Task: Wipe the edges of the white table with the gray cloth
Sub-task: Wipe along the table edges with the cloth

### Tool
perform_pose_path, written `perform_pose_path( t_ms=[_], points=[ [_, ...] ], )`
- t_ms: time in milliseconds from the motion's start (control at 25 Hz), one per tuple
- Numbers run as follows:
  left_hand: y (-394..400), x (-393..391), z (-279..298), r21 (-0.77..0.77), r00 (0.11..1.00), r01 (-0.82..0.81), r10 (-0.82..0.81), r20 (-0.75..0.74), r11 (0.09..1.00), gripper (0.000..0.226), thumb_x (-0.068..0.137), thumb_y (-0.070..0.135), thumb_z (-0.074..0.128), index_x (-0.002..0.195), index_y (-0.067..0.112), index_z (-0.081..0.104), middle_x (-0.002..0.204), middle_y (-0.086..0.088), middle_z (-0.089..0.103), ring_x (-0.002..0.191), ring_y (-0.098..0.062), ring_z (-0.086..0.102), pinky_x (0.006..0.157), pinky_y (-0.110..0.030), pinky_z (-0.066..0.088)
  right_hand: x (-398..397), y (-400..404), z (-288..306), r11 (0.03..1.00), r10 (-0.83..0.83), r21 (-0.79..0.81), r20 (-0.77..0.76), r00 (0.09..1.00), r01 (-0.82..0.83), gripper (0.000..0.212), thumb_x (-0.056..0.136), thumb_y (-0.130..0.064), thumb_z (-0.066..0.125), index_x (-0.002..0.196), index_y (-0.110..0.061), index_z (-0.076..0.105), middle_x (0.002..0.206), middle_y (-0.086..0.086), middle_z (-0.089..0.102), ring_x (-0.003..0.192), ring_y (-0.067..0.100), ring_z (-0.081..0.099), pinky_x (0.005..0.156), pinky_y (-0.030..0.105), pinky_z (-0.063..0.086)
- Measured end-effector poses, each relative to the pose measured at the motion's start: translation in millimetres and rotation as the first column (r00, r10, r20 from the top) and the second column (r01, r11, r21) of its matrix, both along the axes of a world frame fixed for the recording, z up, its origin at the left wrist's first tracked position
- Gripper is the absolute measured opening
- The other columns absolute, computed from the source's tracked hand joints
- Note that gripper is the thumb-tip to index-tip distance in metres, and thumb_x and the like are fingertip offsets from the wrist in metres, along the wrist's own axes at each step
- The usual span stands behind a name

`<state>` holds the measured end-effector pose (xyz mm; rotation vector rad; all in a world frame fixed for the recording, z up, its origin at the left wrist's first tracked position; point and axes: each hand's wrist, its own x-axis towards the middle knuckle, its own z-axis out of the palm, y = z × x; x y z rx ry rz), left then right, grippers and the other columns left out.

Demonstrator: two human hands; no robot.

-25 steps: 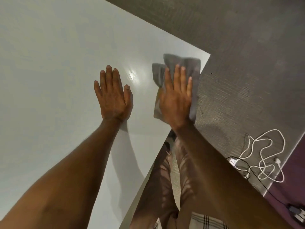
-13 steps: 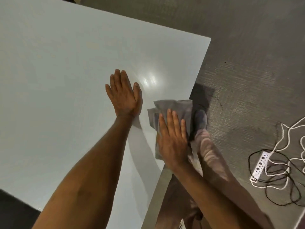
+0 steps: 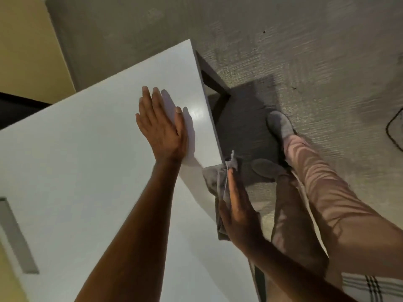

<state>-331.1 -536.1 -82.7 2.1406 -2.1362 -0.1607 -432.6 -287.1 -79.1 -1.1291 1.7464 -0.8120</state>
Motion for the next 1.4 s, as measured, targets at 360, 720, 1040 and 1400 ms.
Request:
perform_pose_path(
  t_ms=[360, 720, 1040, 1400],
  points=[
    [-8, -7, -11, 0.01, 0.998, 0.047, -0.048, 0.045, 0.999, 0.072, 0.106, 0.058, 0.016, 0.166, 0.018, 0.024, 0.176, -0.002, 0.019, 0.163, -0.022, 0.015, 0.132, -0.05, 0.014, -1, -38, -8, 1.0, -0.029, -0.012, -0.022, 0.999, 0.029, 0.063, 0.113, -0.043, 0.033, 0.165, -0.012, 0.018, 0.17, 0.012, 0.031, 0.154, 0.027, 0.038, 0.112, 0.048, 0.05],
    [-7, -8, -6, 0.023, 0.997, 0.054, -0.055, 0.05, 0.998, 0.066, 0.107, 0.044, 0.025, 0.165, 0.012, 0.026, 0.175, -0.006, 0.021, 0.163, -0.024, 0.015, 0.13, -0.051, 0.018, -20, -164, -12, 0.999, -0.006, -0.046, -0.006, 1.0, 0.005, 0.07, 0.108, -0.036, 0.039, 0.167, -0.011, 0.012, 0.174, 0.014, 0.016, 0.159, 0.028, 0.026, 0.117, 0.042, 0.046],
    [-7, -10, -4, 0.051, 0.999, 0.046, -0.048, 0.023, 0.998, 0.066, 0.107, 0.044, 0.026, 0.166, 0.013, 0.024, 0.176, -0.006, 0.017, 0.164, -0.024, 0.012, 0.13, -0.052, 0.016, -31, -273, -20, 0.993, -0.029, -0.118, 0.021, 0.999, 0.031, 0.072, 0.106, -0.033, 0.044, 0.166, -0.007, 0.015, 0.174, 0.021, 0.01, 0.156, 0.035, 0.032, 0.113, 0.034, 0.048],
    [-9, -10, -3, 0.042, 0.998, 0.03, -0.032, 0.05, 0.999, 0.066, 0.107, 0.045, 0.023, 0.165, 0.014, 0.026, 0.175, -0.006, 0.021, 0.163, -0.025, 0.017, 0.129, -0.053, 0.018, -43, -388, -34, 0.993, -0.02, -0.119, 0.052, 0.998, 0.026, 0.067, 0.107, -0.02, 0.048, 0.166, -0.011, 0.017, 0.173, 0.021, 0.013, 0.152, 0.034, 0.04, 0.093, 0.027, 0.057]
  ],
)
